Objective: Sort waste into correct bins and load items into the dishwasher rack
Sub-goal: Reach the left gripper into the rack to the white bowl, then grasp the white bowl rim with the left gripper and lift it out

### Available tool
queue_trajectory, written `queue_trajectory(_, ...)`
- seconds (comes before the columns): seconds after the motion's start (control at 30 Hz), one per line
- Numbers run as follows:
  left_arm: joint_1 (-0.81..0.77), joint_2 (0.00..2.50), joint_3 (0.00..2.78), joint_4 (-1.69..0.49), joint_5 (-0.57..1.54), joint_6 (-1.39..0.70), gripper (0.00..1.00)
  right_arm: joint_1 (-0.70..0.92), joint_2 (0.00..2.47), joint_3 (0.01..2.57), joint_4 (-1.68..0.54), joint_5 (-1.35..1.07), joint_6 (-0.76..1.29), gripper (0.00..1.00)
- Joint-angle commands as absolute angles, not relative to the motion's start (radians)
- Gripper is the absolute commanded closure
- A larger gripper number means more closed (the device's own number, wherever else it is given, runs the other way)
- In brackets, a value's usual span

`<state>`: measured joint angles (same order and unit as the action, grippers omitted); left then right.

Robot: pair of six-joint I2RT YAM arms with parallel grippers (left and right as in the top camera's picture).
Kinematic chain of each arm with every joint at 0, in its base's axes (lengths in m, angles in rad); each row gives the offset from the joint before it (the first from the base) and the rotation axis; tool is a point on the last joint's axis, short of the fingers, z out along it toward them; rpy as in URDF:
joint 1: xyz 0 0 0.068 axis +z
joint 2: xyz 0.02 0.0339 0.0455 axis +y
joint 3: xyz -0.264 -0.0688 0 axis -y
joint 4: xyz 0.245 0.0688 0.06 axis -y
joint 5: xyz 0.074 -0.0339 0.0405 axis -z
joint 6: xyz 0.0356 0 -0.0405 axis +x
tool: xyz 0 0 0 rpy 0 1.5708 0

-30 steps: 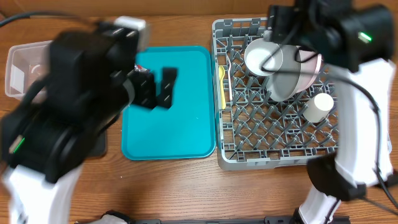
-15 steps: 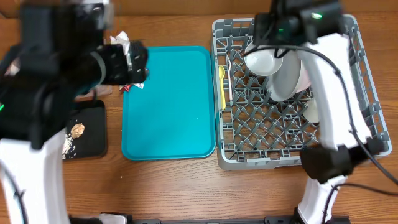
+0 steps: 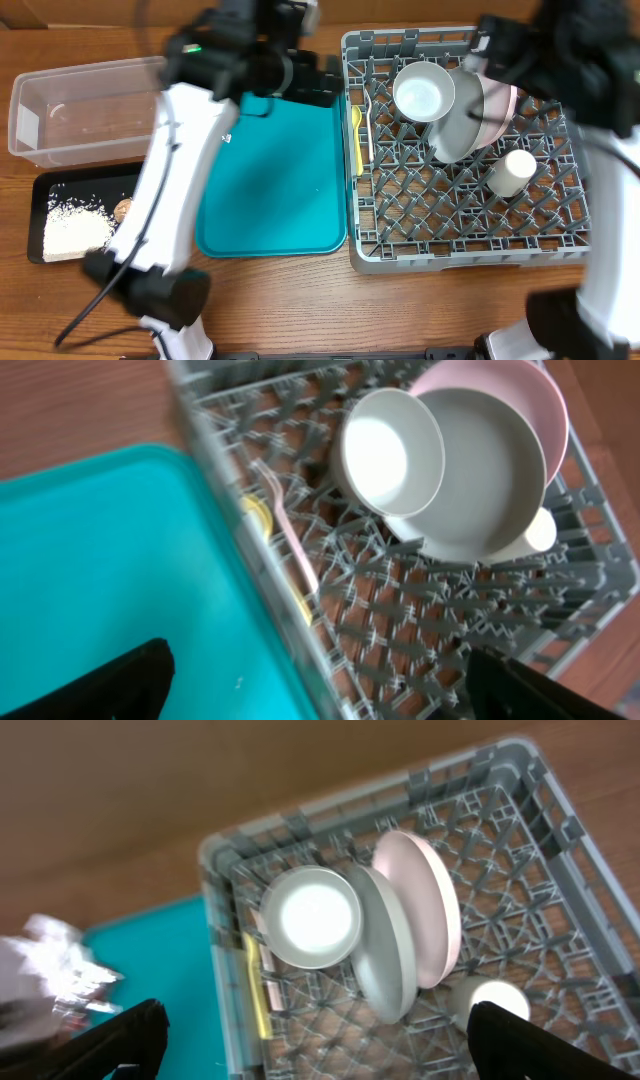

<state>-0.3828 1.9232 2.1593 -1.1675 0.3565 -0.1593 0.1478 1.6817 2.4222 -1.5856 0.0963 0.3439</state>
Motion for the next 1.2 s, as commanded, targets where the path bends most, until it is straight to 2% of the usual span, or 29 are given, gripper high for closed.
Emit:
queue_trajectory(0.0, -0.460, 2.045, 2.167, -1.081, 0.355, -0.126, 0.08, 0.137, 1.555, 2.449, -1.582, 0.002, 0.376, 0.00)
queue_trajectory(0.07, -0.493, 2.141, 2.167, -1.000, 0.355, -0.127, 0.15, 0.137, 1.499, 2.449, -1.596, -0.002, 0.395, 0.00)
queue_trajectory(0.17, -0.524, 2.254, 2.167, -0.909, 0.344, -0.169, 0.39, 0.137, 1.464, 2.449, -1.633, -0.002, 0.394, 0.00)
queue_trajectory(0.33, -0.552, 2.329, 2.167, -0.803, 0.225, -0.206, 0.39, 0.137, 1.464, 2.441, -1.694, -0.008, 0.390, 0.00)
queue_trajectory(0.43, -0.566, 2.340, 2.167, -0.756, 0.183, -0.247, 0.44, 0.137, 1.466, 2.440, -1.694, -0.026, 0.391, 0.00)
queue_trajectory(0.6, -0.562, 2.330, 2.191, -0.817, 0.183, -0.340, 0.46, 0.137, 1.472, 2.440, -1.694, -0.032, 0.390, 0.00)
queue_trajectory(0.73, -0.552, 2.308, 2.248, -0.865, 0.184, -0.360, 0.43, 0.137, 1.478, 2.440, -1.693, -0.030, 0.390, 0.00)
queue_trajectory(0.87, -0.550, 2.302, 2.263, -0.847, 0.183, -0.368, 0.43, 0.137, 1.496, 2.440, -1.694, -0.028, 0.390, 0.00)
queue_trajectory(0.97, -0.550, 2.302, 2.261, -0.820, 0.175, -0.407, 0.46, 0.137, 1.512, 2.440, -1.694, -0.029, 0.390, 0.00)
queue_trajectory(1.17, -0.565, 2.333, 2.261, -0.751, 0.157, -0.461, 0.44, 0.137, 1.530, 2.440, -1.694, -0.047, 0.390, 0.00)
